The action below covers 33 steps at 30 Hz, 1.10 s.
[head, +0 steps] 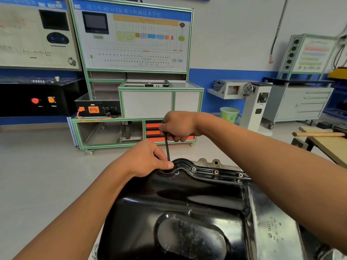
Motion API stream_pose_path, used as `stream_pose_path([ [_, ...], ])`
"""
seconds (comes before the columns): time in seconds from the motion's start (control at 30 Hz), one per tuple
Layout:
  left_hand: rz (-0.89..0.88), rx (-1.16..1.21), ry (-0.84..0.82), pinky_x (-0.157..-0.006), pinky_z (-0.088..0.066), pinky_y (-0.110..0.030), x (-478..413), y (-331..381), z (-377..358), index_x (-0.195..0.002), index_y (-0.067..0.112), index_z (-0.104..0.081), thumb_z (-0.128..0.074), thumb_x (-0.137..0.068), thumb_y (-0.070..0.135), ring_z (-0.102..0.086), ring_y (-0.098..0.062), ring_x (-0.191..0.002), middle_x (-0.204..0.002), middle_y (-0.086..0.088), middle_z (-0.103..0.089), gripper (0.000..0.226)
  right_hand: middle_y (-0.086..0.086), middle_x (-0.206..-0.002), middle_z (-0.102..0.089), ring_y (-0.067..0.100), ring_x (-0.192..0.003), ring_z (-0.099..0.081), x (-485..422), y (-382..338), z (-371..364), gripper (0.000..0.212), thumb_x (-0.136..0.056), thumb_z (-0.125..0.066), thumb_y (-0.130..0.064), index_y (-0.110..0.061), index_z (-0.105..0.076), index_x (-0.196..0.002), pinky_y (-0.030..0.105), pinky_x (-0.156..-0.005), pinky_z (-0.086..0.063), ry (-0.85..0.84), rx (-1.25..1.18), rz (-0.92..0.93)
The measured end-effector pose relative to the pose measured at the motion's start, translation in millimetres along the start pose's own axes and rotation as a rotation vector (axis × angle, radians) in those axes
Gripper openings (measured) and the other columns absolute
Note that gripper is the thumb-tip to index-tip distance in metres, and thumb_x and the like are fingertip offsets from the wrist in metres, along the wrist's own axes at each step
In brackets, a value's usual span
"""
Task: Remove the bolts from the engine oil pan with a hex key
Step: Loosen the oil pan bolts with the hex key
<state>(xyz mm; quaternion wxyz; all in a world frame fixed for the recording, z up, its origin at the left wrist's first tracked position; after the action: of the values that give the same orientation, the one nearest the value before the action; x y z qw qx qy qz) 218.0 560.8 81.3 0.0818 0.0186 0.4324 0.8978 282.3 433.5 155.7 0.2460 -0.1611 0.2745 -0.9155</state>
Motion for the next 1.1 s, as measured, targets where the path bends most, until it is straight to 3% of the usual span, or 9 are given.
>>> stream_pose_path([
  [0.17, 0.000, 0.015, 0.003, -0.087, -0.058, -0.044, 1, 0, 0, -0.074, 0.019, -0.081, -0.083, -0.078, 0.019, -0.069, -0.014, -0.073, -0.072, 0.001, -0.076, 0.005, 0.006, -0.061, -0.050, 0.013, -0.044, -0.040, 7, 7, 0, 0.028, -0.105, -0.038, -0.014, -0.008, -0.053, -0.082, 0.024, -0.042, -0.030, 0.035, -0.055, 0.033],
  [0.4, -0.019, -0.150, 0.020, -0.077, -0.057, -0.027, -4, 1, 0, -0.082, 0.021, -0.082, -0.082, -0.080, 0.020, -0.071, -0.011, -0.074, -0.073, 0.008, -0.076, 0.002, 0.002, -0.061, -0.062, 0.007, -0.045, -0.046, 53, 73, -2, 0.022, -0.106, -0.045, -0.013, -0.004, -0.058, -0.090, 0.016, -0.035, -0.033, 0.159, -0.622, 0.001],
  [0.53, -0.051, -0.215, 0.071, -0.073, -0.057, -0.025, -3, 5, -1, -0.082, 0.021, -0.081, -0.083, -0.079, 0.020, -0.070, -0.009, -0.071, -0.073, 0.006, -0.076, 0.003, 0.004, -0.060, -0.063, 0.008, -0.043, -0.051, 62, 84, -15, 0.023, -0.107, -0.043, -0.009, -0.001, -0.058, -0.091, 0.017, -0.034, -0.038, 0.191, -0.824, 0.062],
  [0.7, -0.093, -0.265, 0.096, -0.070, -0.058, -0.024, -1, 6, -1, -0.081, 0.023, -0.081, -0.083, -0.079, 0.022, -0.069, -0.006, -0.067, -0.072, 0.008, -0.075, 0.003, 0.007, -0.063, -0.066, 0.010, -0.046, -0.058, 64, 90, -17, 0.020, -0.106, -0.044, -0.011, -0.001, -0.058, -0.096, 0.017, -0.039, -0.045, 0.194, -0.916, 0.084],
  [0.9, -0.127, -0.294, 0.013, -0.064, -0.051, -0.012, -3, 11, 0, -0.082, 0.024, -0.081, -0.081, -0.081, 0.022, -0.067, 0.000, -0.067, -0.071, 0.013, -0.074, 0.002, 0.009, -0.064, -0.066, 0.011, -0.046, -0.059, 68, 103, -23, 0.019, -0.105, -0.043, -0.009, -0.002, -0.057, -0.095, 0.017, -0.039, -0.046, 0.180, -1.011, 0.074],
  [1.1, -0.175, -0.279, -0.052, -0.069, -0.048, -0.006, -1, 12, 2, -0.093, 0.021, -0.081, -0.074, -0.088, 0.019, -0.068, 0.003, -0.075, -0.084, 0.013, -0.077, 0.009, 0.009, -0.062, -0.065, 0.012, -0.045, -0.060, 70, 110, -27, 0.020, -0.105, -0.041, -0.005, -0.001, -0.056, -0.092, 0.017, -0.039, -0.046, 0.170, -1.069, 0.116],
])
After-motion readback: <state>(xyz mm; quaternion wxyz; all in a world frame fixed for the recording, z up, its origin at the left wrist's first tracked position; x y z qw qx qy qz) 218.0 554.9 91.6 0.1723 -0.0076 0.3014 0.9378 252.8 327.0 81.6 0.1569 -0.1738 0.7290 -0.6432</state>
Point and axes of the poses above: each hand's wrist, its own x-axis away from the middle knuckle, its own z-axis out of the back of the hand, y = z × x, the point moved 1 cm from there along -x, towards the middle knuckle
